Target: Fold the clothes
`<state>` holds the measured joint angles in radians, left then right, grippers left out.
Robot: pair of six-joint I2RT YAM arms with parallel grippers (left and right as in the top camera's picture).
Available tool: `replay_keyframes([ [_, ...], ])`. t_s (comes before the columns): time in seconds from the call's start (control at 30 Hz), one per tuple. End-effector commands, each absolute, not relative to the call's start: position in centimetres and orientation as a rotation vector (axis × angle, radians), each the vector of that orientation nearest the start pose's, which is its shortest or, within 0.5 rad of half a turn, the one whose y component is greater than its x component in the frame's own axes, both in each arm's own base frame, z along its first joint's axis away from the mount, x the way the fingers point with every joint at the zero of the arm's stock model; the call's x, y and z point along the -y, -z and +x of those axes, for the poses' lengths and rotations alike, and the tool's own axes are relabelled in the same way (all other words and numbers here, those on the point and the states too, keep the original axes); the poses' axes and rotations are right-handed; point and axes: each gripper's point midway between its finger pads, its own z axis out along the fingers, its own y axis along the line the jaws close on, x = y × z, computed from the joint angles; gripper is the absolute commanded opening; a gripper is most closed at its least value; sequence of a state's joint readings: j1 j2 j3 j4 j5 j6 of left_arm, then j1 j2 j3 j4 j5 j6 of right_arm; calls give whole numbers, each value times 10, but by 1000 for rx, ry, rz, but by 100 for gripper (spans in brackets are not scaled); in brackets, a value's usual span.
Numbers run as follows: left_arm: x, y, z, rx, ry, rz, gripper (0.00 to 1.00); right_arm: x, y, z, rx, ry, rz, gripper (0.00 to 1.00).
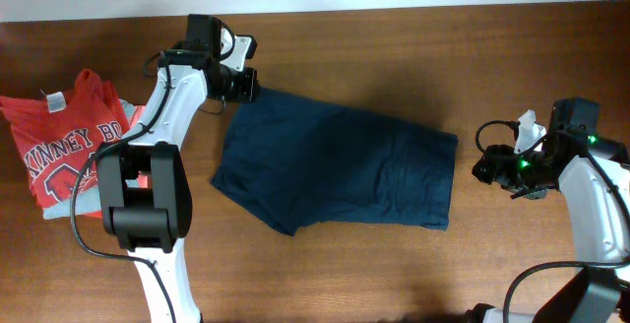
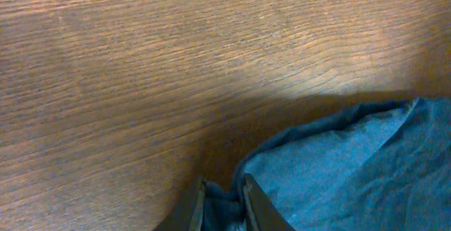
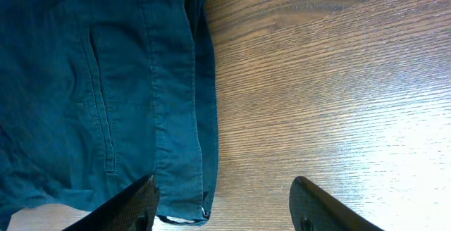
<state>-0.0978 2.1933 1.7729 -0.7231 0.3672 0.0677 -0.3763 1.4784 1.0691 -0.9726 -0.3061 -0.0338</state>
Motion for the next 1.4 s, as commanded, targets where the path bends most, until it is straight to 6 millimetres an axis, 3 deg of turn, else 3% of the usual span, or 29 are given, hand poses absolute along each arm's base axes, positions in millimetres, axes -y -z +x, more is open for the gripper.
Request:
replay_keyframes([
  [0.0, 109, -84, 511, -2634, 496, 335, 19, 57, -98, 286, -2843, -399, 450, 65],
  [0.13, 109, -81, 508, -2648, 498, 333, 19, 56, -98, 286, -2844, -400, 451, 65],
  [0.27, 109, -80, 508, -2650, 499, 334, 27, 56, -98, 286, -2845, -400, 451, 65],
  [0.63, 106, -79, 508, -2654, 478, 329, 24, 56, -98, 286, -2845, -400, 451, 65],
  [0.77, 104, -78, 509, -2657, 457, 325, 36, 56, -98, 286, -2845, -400, 451, 65],
  [1.37, 103, -76, 512, -2650, 452, 326, 36, 56, -98, 286, -2846, -401, 452, 65],
])
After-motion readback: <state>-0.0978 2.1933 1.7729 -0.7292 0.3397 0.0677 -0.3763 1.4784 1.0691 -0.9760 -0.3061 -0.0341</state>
